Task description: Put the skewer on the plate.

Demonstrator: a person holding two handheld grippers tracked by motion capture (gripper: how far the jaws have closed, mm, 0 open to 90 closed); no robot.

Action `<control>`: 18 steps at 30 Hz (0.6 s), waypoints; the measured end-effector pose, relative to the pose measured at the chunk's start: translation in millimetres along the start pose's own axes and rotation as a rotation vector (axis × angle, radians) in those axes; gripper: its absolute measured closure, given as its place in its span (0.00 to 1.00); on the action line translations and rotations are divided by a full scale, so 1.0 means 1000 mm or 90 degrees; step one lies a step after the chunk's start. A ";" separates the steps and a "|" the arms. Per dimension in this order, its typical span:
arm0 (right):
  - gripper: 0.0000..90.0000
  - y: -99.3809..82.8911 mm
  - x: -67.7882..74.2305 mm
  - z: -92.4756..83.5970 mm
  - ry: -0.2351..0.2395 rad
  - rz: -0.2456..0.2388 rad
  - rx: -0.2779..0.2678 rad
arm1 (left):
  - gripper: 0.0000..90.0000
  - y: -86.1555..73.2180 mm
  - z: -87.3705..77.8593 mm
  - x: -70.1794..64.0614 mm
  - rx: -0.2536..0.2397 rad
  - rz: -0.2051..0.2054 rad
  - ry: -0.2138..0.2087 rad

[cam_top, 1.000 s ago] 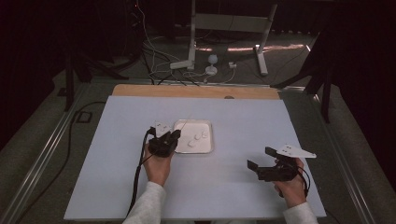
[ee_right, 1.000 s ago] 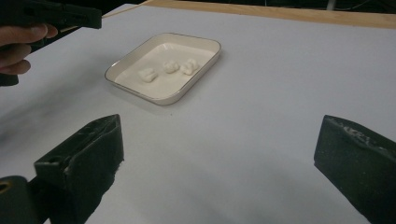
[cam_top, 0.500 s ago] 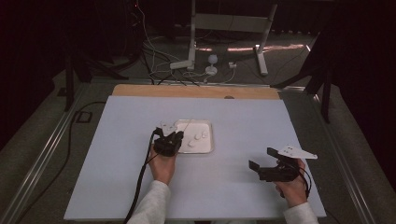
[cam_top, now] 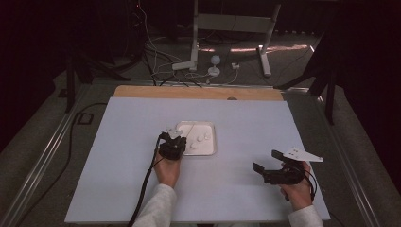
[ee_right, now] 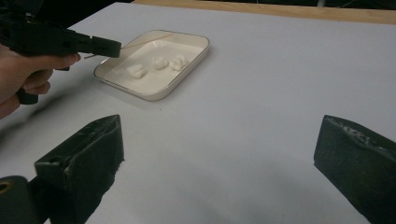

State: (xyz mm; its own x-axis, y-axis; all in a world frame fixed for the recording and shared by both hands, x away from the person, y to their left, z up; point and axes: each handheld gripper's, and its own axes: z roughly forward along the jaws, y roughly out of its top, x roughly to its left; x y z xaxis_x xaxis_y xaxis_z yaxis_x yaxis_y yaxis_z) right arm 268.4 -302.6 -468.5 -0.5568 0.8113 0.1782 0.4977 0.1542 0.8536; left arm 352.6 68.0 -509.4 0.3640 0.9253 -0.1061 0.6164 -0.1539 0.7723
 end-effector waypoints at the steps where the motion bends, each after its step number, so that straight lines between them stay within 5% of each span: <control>1: 0.02 0.000 0.000 0.000 0.000 0.000 0.000 | 0.99 0.000 0.001 0.000 0.002 0.000 -0.001; 4: 0.02 0.000 0.000 0.000 0.001 0.000 0.001 | 0.97 -0.001 0.003 0.000 0.006 -0.003 -0.003; 9: 0.02 -0.001 0.000 0.000 0.000 0.000 0.000 | 0.76 -0.001 0.004 0.001 0.009 -0.005 -0.026; 18: 0.02 -0.001 -0.002 -0.003 -0.003 0.001 -0.007 | 0.51 0.006 -0.014 0.013 -0.040 -0.039 -0.093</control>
State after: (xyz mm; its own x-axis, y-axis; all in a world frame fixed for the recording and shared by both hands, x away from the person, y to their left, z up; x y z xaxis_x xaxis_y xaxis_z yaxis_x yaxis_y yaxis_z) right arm 266.9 -305.6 -468.5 -0.5525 0.8145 0.1769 0.4911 0.1467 0.8587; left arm 351.6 84.1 -497.5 0.4273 0.8713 -0.2413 0.5981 -0.0723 0.7982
